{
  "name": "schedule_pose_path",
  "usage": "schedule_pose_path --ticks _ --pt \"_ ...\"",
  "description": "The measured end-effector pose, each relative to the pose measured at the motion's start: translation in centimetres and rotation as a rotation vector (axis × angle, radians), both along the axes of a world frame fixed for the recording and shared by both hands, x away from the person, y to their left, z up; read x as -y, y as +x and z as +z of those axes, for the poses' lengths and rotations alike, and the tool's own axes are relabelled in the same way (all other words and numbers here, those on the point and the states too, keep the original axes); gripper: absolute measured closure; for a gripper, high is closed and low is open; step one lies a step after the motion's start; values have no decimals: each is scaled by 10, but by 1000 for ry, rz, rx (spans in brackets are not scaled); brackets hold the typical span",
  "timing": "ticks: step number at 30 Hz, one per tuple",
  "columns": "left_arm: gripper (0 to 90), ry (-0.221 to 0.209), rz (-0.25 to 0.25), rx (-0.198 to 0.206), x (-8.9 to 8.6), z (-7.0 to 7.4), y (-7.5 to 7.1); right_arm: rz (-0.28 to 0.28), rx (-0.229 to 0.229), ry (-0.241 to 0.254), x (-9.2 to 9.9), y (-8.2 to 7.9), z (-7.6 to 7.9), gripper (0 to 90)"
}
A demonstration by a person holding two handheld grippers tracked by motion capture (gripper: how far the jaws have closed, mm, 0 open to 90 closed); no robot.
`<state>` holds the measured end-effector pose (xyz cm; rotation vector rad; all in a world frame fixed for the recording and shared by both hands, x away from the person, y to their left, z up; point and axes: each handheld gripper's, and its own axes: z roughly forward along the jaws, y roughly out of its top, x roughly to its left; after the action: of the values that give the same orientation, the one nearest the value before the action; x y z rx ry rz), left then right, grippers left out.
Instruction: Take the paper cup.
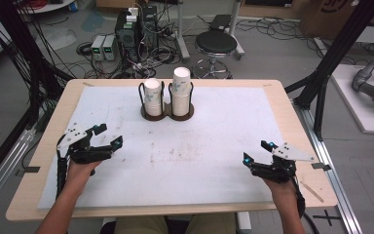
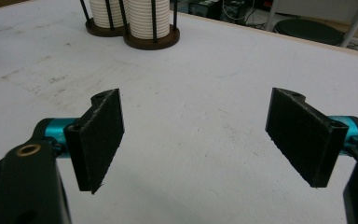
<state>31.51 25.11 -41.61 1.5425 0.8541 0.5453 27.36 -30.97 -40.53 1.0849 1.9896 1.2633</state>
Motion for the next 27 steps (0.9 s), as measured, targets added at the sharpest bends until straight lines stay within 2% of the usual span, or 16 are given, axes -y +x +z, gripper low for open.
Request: schedule_pose_path --ticks 10,13,14,16,18,19,23,26,27 --pt "146 2 -14 -13 3 3 8 7 -10 0 -1 2 -2 198" --pt "146 -7 -16 -21 2 5 12 5 -19 3 -1 1 -1 198" --pt "146 -23 -22 -28 2 7 14 3 -24 1 0 1 -1 198" --pt "146 -22 -26 -30 2 8 16 -3 -22 7 -1 1 0 198" --pt "146 -32 -41 -41 5 14 25 -4 -20 8 -1 0 1 198" --pt "146 -32 -41 -41 5 14 25 -2 -20 5 -1 0 2 198" --pt "146 -36 -65 -37 13 27 40 3 -19 3 -3 0 2 198" --pt "146 -11 -93 -31 23 41 57 4 -26 1 -4 1 2 198" --pt "147 -11 -93 -31 23 41 57 4 -26 1 -4 1 2 198"
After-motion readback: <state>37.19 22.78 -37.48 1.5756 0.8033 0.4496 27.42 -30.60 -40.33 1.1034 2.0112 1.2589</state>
